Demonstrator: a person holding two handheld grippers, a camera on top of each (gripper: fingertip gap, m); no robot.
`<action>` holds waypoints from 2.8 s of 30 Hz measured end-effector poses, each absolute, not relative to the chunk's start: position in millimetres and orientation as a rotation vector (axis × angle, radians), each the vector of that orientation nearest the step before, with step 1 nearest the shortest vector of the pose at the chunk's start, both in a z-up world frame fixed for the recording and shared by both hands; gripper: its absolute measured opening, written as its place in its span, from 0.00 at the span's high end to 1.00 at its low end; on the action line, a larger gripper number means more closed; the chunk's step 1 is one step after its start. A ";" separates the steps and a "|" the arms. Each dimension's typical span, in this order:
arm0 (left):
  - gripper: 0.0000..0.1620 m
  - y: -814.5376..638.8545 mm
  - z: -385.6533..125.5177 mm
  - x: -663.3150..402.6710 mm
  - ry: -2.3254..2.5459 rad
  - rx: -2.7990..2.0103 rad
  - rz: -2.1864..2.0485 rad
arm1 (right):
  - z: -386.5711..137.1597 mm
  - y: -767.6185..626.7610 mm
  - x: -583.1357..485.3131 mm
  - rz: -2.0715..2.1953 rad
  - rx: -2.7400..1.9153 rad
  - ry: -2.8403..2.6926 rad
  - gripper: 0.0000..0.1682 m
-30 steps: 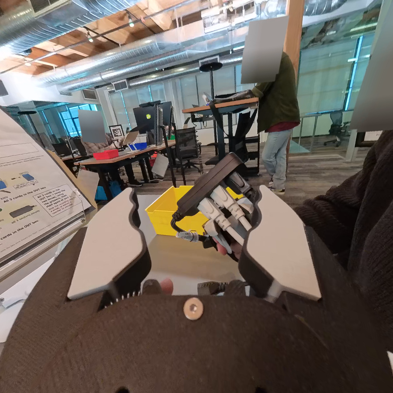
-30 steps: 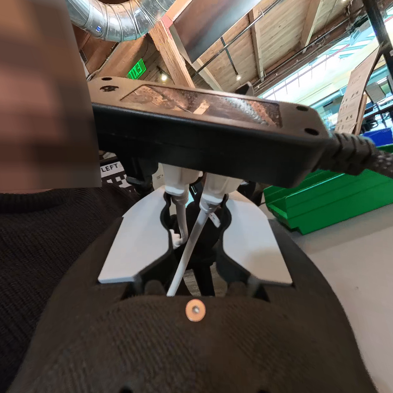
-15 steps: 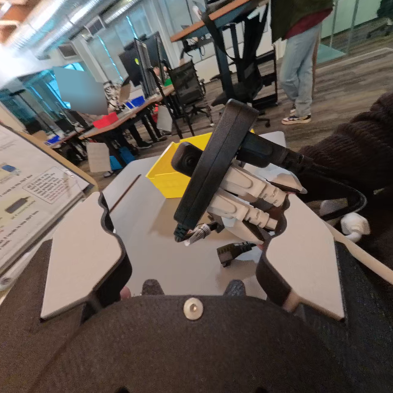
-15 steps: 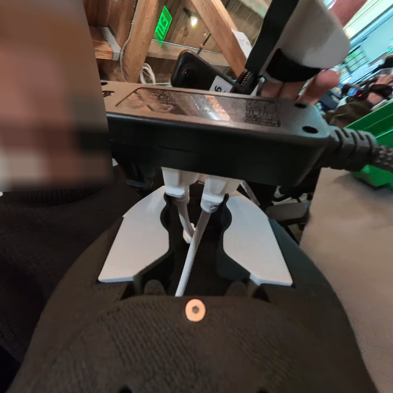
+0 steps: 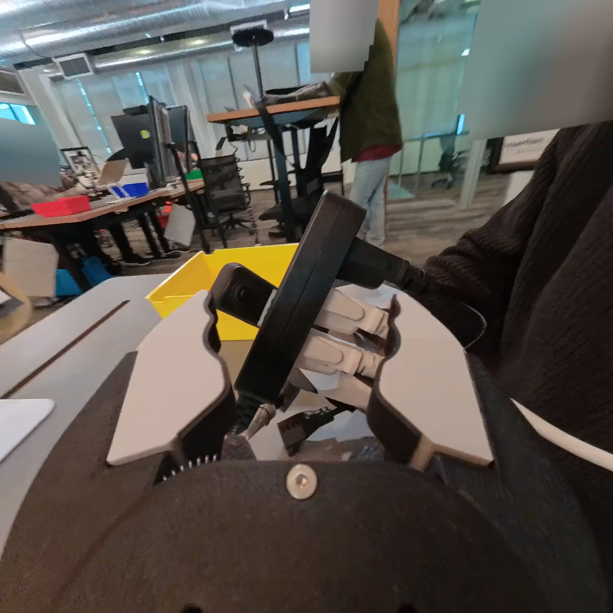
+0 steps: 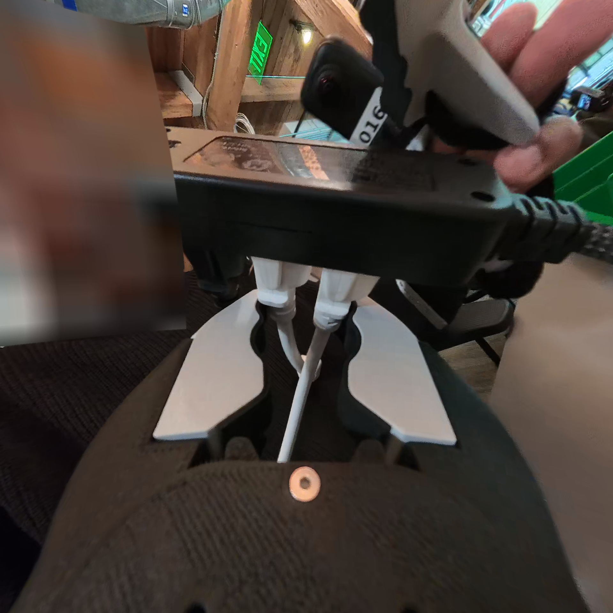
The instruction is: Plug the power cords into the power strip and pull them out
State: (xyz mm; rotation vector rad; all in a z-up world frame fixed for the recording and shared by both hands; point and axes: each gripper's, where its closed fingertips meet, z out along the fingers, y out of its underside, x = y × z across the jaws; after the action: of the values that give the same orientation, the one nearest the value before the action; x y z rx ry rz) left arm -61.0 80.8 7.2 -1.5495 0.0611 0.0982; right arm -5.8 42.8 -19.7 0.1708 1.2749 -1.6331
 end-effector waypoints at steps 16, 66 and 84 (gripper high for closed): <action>0.78 75.3 -2.3 -66.9 0.014 -1.485 -0.033 | -35.9 39.0 -11.2 -1.556 0.256 1.324 0.73; 0.82 40.2 -2.9 -125.8 -0.131 -1.733 0.911 | -34.6 54.1 -89.9 -2.152 0.673 1.780 0.68; 0.80 58.2 -29.8 -121.9 -0.107 -1.884 0.879 | -67.3 57.4 -106.0 -2.112 0.755 2.394 0.87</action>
State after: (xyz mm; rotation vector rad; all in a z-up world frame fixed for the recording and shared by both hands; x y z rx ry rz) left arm -121.9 58.2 -29.8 -1.8840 -0.1074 0.8794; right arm -106.0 57.4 -67.3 0.7550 2.3943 -2.1121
